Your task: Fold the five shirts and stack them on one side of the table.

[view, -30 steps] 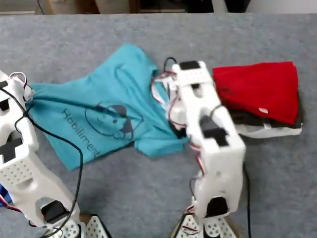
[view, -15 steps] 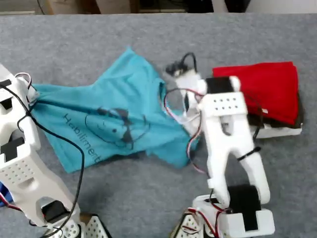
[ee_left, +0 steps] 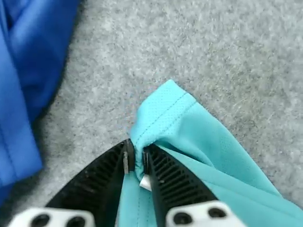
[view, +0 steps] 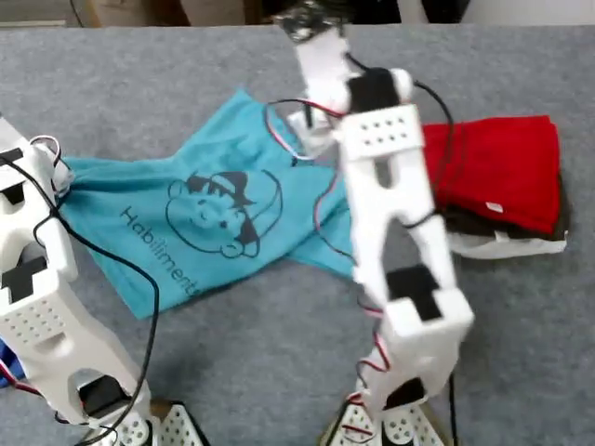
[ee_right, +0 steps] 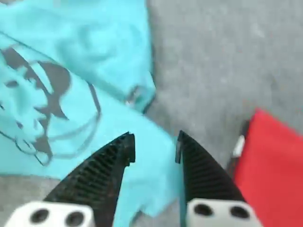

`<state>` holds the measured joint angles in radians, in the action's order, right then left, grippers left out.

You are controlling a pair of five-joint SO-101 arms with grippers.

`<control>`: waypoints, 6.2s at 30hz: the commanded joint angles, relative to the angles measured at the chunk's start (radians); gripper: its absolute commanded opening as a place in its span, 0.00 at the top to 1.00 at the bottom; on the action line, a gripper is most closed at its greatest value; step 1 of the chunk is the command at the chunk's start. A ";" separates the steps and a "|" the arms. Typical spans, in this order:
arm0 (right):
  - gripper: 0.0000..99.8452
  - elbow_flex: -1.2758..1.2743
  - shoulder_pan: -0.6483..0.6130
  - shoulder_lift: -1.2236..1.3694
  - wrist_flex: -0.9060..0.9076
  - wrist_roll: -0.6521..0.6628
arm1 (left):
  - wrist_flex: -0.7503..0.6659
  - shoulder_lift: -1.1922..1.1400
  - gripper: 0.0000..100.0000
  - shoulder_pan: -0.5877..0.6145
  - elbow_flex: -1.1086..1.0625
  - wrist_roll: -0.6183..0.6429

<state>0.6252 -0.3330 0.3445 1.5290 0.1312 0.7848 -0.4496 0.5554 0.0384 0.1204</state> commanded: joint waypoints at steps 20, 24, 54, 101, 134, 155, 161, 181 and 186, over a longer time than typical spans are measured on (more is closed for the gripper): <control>1.00 0.862 -0.039 0.952 0.161 -0.031 | -0.002 0.015 0.98 -0.009 0.043 -0.006; 1.00 0.860 0.021 0.932 0.264 0.025 | -0.006 0.015 0.98 -0.003 0.049 -0.006; 0.96 -0.084 0.065 -0.002 -0.097 0.061 | 0.052 0.016 0.98 -0.057 0.043 -0.083; 1.00 -0.016 0.033 0.478 0.146 0.041 | -0.041 0.163 0.98 -0.224 -0.198 -0.163; 0.68 0.452 -0.016 0.680 -0.087 -0.213 | -0.043 0.163 0.98 -0.224 -0.198 -0.167; 0.83 0.855 -0.030 0.997 0.008 -0.169 | -0.041 0.156 0.98 -0.189 -0.176 -0.166; 0.96 0.854 -0.016 0.998 -0.054 -0.175 | -0.041 0.156 0.98 -0.189 -0.181 -0.166; 1.00 1.043 0.044 0.522 0.118 -0.247 | 0.218 0.438 0.98 -0.276 -0.009 -0.104; 1.00 1.043 0.050 0.173 0.112 -0.247 | 0.404 0.697 0.98 -0.279 0.147 -0.104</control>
<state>1.6180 -0.2977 0.7772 1.6395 -0.1051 1.1086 0.0690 0.2854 0.0690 0.0100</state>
